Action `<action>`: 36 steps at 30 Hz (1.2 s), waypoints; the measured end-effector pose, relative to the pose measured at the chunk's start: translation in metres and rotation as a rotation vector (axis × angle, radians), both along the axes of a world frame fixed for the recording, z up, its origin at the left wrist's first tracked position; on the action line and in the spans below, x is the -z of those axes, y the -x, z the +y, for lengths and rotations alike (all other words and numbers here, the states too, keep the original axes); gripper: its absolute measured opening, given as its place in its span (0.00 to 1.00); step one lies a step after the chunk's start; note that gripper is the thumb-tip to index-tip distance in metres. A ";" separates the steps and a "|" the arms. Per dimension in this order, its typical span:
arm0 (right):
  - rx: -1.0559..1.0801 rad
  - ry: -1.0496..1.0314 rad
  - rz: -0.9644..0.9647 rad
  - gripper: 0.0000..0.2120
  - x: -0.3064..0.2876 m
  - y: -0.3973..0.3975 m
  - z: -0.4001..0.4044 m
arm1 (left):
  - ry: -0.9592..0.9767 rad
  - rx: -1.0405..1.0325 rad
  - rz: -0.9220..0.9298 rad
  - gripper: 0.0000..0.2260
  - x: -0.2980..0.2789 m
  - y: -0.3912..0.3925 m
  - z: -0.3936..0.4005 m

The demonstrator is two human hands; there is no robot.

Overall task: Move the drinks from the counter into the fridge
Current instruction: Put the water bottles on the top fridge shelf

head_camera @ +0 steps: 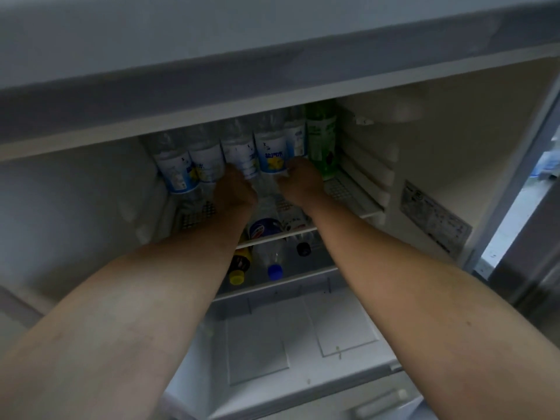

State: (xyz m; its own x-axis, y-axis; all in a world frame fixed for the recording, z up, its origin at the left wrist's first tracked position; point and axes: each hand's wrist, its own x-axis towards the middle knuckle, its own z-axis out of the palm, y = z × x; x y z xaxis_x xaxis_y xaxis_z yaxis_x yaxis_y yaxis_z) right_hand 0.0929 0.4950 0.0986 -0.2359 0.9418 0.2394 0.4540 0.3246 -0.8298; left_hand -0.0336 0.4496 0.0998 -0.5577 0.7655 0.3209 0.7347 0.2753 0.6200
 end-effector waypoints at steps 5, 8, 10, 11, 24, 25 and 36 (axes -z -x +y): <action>0.117 -0.043 0.092 0.14 0.002 -0.001 -0.027 | -0.187 -0.013 -0.089 0.10 0.006 -0.013 -0.028; 0.179 -0.090 0.110 0.08 0.002 0.000 -0.049 | -0.301 -0.014 -0.093 0.05 0.015 -0.018 -0.056; 0.182 -0.097 0.149 0.06 0.006 -0.003 -0.066 | -0.379 0.019 -0.090 0.05 0.024 -0.021 -0.076; 0.192 -0.093 0.157 0.06 0.009 -0.007 -0.075 | -0.413 0.037 -0.099 0.05 0.030 -0.025 -0.086; 0.345 0.000 0.158 0.08 0.115 -0.180 -0.261 | -0.379 0.432 -0.363 0.12 0.124 -0.182 -0.241; 0.380 0.027 0.132 0.08 0.127 -0.202 -0.283 | -0.347 0.448 -0.375 0.12 0.134 -0.199 -0.252; 0.984 0.518 0.076 0.15 0.238 -0.441 -0.523 | 0.240 0.864 -0.421 0.14 0.251 -0.346 -0.368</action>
